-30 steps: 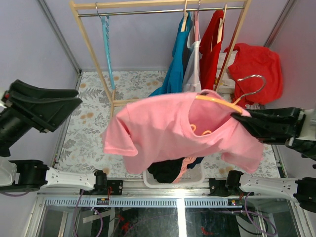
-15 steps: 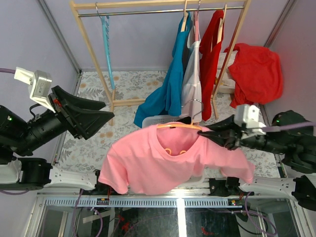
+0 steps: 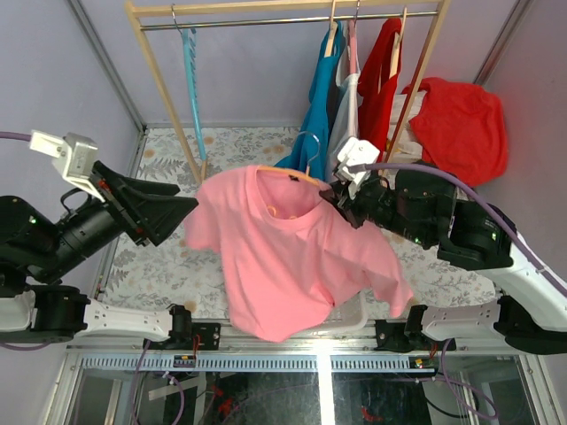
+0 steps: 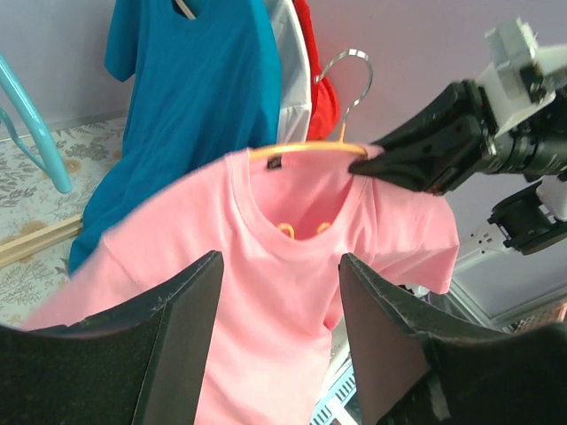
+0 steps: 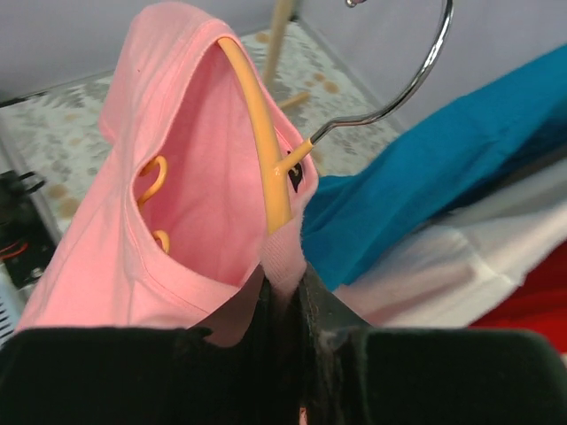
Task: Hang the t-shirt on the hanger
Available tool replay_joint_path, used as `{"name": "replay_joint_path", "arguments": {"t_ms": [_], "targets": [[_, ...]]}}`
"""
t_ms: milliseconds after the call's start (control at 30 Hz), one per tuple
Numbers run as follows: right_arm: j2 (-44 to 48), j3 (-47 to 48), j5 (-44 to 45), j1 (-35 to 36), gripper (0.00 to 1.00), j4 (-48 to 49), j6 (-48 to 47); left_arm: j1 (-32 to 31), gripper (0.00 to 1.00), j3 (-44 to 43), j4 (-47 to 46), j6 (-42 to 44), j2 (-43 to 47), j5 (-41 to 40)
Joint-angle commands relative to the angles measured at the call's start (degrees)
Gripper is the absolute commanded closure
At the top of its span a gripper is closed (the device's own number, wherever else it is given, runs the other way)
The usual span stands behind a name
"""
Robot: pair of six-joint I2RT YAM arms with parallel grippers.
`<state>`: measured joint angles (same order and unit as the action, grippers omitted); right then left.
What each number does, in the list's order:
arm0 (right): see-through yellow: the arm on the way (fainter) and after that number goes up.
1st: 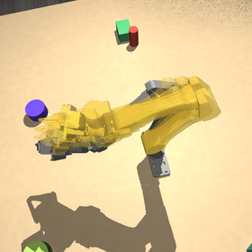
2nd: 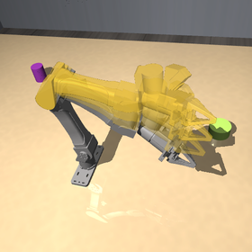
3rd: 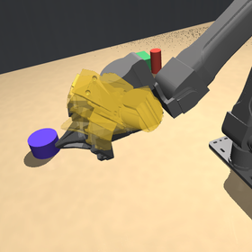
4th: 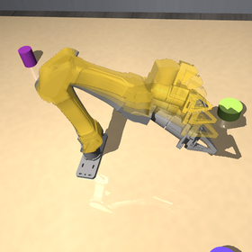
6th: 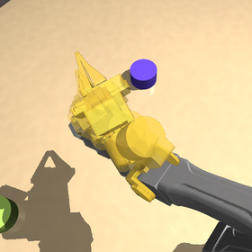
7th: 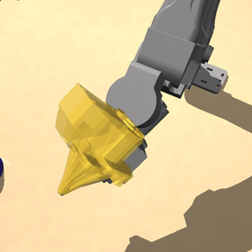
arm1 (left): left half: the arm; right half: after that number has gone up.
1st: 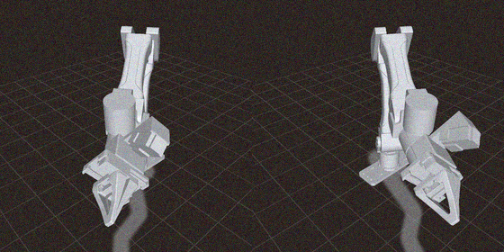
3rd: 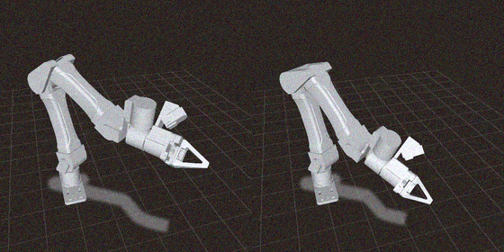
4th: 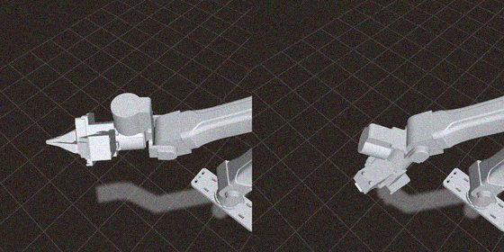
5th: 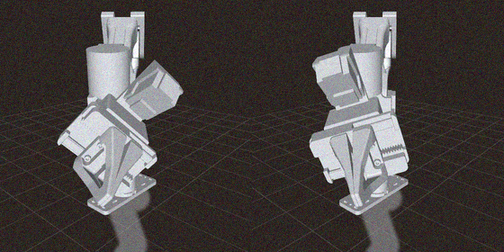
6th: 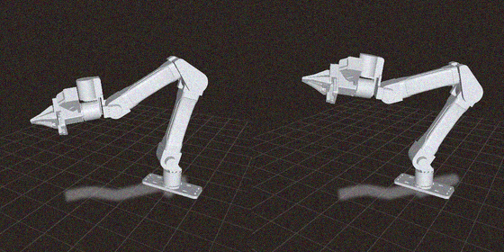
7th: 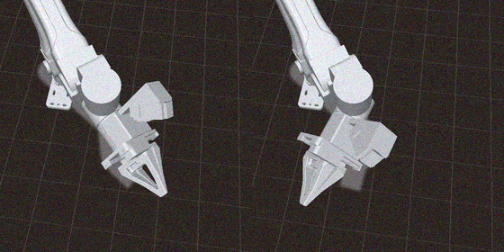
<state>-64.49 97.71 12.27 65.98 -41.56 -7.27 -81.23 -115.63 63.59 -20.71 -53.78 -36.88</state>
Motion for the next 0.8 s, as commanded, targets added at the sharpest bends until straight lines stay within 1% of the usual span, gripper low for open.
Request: {"name": "replay_joint_path", "arguments": {"t_ms": [0,167,300,433,533,600,667,700,767], "targets": [[1.06,7.55,15.12,0.04,1.00,-0.89,0.18,0.24,0.46,0.83,0.56,-1.06,-1.14,-0.90],[2.03,8.82,27.40,0.05,1.00,-1.68,-1.05,0.24,0.45,2.27,0.33,-1.67,-0.17,-0.91],[2.38,8.66,40.72,0.06,1.00,2.60,-2.13,0.27,0.46,2.56,0.31,-1.87,-0.19,-0.91],[1.58,8.81,52.74,0.04,1.00,4.85,-3.35,0.23,0.46,2.86,0.48,-2.22,-0.01,-0.58],[1.19,8.93,58.88,0.03,1.00,4.98,-3.49,0.27,0.46,3.02,0.76,-2.47,0.15,-0.56],[1.30,9.76,59.69,0.04,1.00,3.68,-1.72,0.30,0.46,3.25,0.75,-2.61,0.37,-0.57],[2.11,11.17,57.33,0.03,1.00,1.82,1.49,0.22,0.46,3.49,0.79,-2.71,0.58,-0.43],[2.65,12.04,53.54,0.06,1.00,0.80,3.23,0.28,0.46,3.67,0.75,-2.75,0.60,-0.40],[3.87,12.20,43.35,0.10,1.00,2.11,5.11,0.23,0.46,3.91,0.77,-2.80,0.65,-0.30]]}}
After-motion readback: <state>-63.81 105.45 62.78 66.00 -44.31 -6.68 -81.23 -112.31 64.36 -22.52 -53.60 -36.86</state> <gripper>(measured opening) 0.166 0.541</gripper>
